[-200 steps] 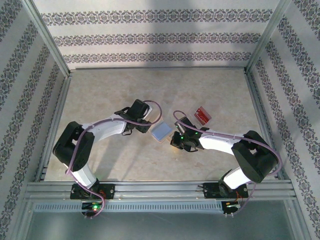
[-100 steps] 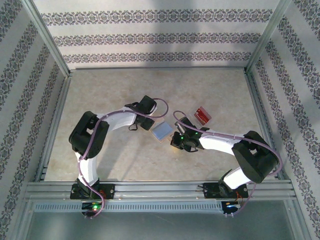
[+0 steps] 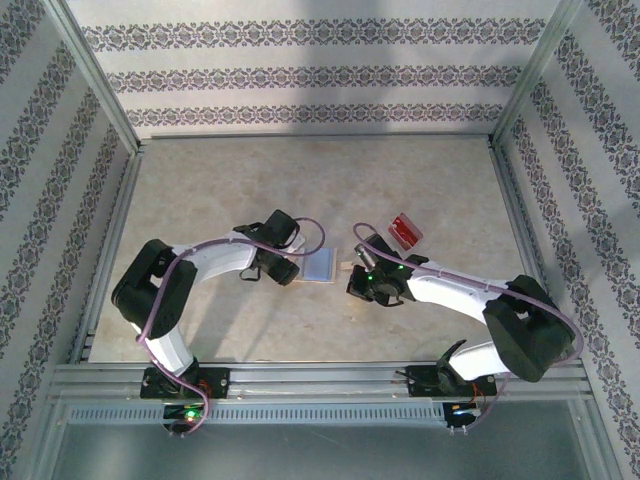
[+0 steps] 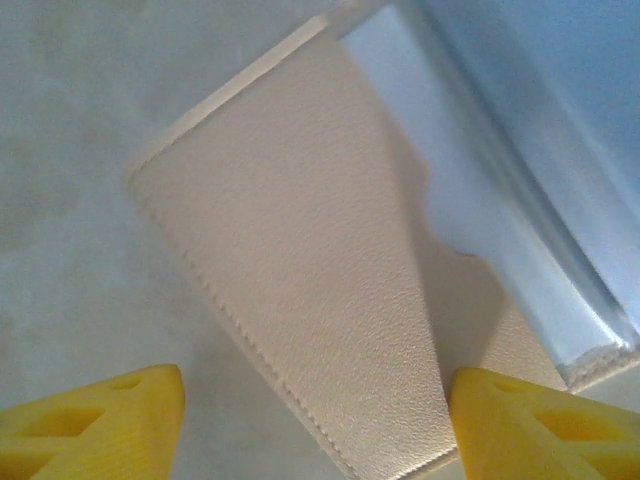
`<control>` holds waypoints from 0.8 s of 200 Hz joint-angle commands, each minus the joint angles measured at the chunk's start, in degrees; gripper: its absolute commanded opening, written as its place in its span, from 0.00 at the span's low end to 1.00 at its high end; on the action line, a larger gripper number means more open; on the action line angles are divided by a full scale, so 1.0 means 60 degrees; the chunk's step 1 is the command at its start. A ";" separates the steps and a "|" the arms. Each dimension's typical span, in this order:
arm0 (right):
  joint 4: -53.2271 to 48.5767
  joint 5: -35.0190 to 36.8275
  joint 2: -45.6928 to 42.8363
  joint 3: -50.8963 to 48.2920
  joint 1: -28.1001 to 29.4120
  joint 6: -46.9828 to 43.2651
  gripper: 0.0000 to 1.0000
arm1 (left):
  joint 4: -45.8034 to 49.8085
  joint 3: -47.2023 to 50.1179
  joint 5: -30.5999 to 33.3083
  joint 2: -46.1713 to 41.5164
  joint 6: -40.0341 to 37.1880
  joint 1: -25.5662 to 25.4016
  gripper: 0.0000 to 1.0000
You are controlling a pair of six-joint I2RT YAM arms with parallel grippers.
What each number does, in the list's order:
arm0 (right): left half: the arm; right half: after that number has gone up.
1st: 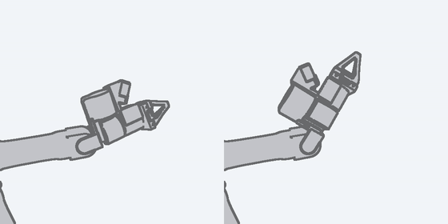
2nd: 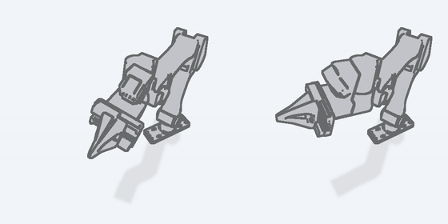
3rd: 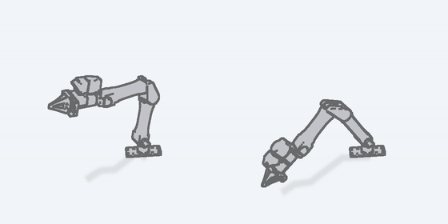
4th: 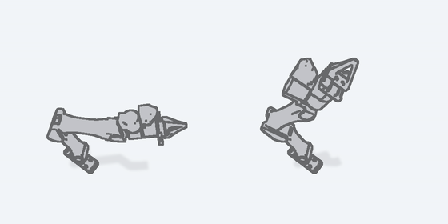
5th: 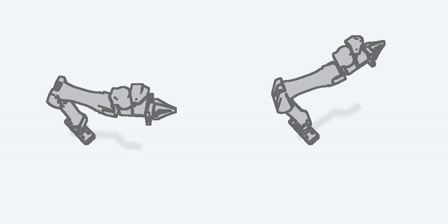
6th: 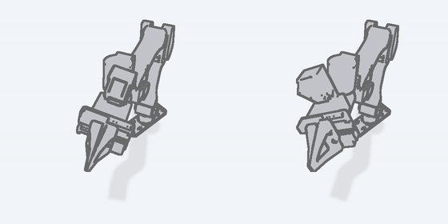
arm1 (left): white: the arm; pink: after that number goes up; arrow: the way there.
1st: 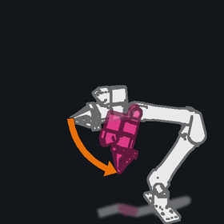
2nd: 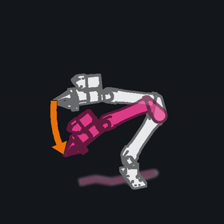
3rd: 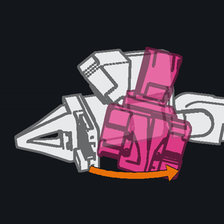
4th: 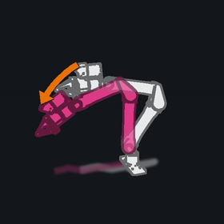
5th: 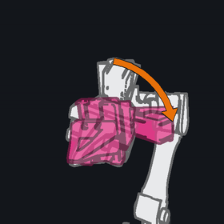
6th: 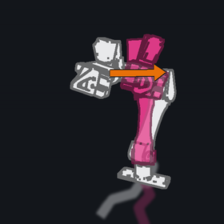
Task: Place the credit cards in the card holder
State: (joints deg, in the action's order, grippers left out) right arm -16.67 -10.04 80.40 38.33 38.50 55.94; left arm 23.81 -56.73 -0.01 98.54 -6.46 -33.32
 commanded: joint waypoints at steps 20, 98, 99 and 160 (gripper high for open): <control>-0.0446 -0.0241 0.0086 0.0797 0.0045 -0.0238 0.03 | 0.0020 -0.0084 -0.0074 -0.0295 -0.0183 -0.0087 0.71; -0.0419 -0.0577 0.1508 0.2464 -0.0711 -0.0967 0.01 | 0.0806 -0.1279 -0.0846 -0.0766 0.0945 -0.0086 0.65; -0.0418 -0.0580 0.1539 0.2491 -0.0730 -0.0985 0.01 | 0.0814 -0.1295 -0.0869 -0.0758 0.0967 -0.0086 0.65; -0.0888 -0.0665 0.3502 0.3999 -0.1275 -0.1756 0.00 | 0.1213 -0.2081 -0.1781 -0.0265 0.1773 -0.0128 0.59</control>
State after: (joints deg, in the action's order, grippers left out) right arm -18.90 -13.65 98.96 59.72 31.24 48.60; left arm 27.53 -67.48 -6.85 95.42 0.67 -33.36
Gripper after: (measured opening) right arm 0.051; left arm 0.596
